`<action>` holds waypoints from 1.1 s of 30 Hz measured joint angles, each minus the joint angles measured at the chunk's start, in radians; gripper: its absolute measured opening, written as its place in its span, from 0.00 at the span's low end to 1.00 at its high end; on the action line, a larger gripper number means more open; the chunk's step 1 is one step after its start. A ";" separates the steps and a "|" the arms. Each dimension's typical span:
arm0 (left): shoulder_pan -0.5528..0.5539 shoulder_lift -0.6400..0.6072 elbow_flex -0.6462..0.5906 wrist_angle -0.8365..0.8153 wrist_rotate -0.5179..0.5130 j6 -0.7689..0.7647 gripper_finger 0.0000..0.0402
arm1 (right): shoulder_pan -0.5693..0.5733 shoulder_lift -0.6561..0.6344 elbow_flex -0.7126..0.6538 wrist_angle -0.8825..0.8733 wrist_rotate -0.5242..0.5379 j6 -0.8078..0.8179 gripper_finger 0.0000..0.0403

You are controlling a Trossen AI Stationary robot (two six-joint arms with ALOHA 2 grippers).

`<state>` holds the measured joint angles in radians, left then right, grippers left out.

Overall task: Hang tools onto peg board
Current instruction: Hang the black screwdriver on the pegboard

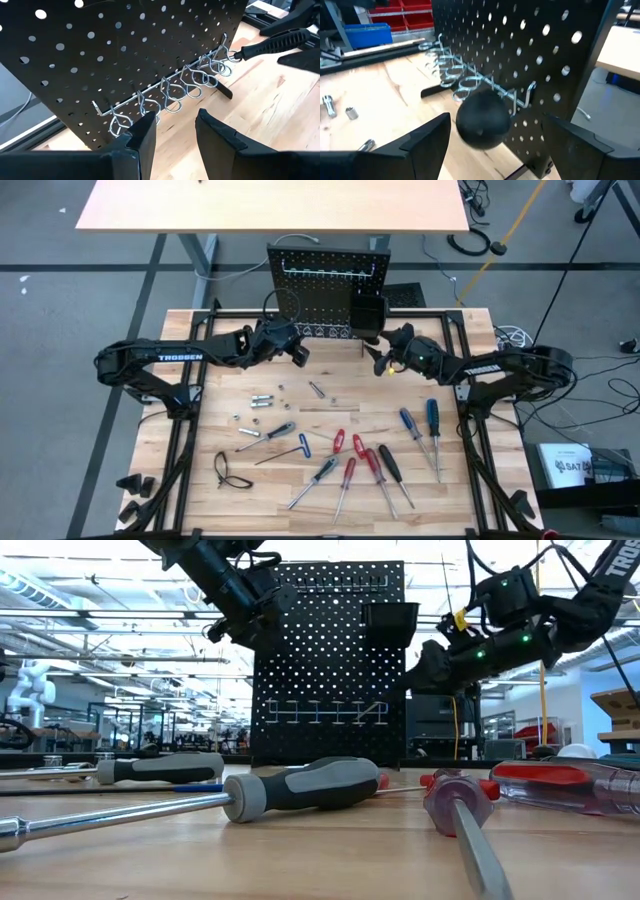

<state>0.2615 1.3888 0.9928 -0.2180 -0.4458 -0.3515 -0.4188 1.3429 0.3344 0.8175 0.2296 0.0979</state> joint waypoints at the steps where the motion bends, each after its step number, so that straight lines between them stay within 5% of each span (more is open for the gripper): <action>1: 0.000 0.000 0.000 0.000 0.000 0.000 0.34 | 0.000 0.010 0.000 0.002 -0.001 0.008 0.74; 17: 0.000 0.000 0.000 0.000 0.000 -0.001 0.34 | 0.000 0.163 -0.001 0.125 -0.008 0.271 0.74; 23: 0.000 0.000 0.000 -0.005 0.029 -0.002 0.34 | 0.001 0.113 -0.038 0.152 -0.053 0.396 0.74; 29: 0.000 0.000 0.000 -0.009 0.030 -0.002 0.34 | 0.000 0.005 -0.243 0.220 -0.048 0.484 0.74; 33: 0.000 0.000 0.001 -0.004 0.030 0.006 0.34 | 0.002 0.002 -0.274 0.316 -0.043 0.368 0.74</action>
<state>0.2615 1.3890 0.9936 -0.2224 -0.4159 -0.3455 -0.4168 1.3447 0.0608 1.1334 0.1867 0.4664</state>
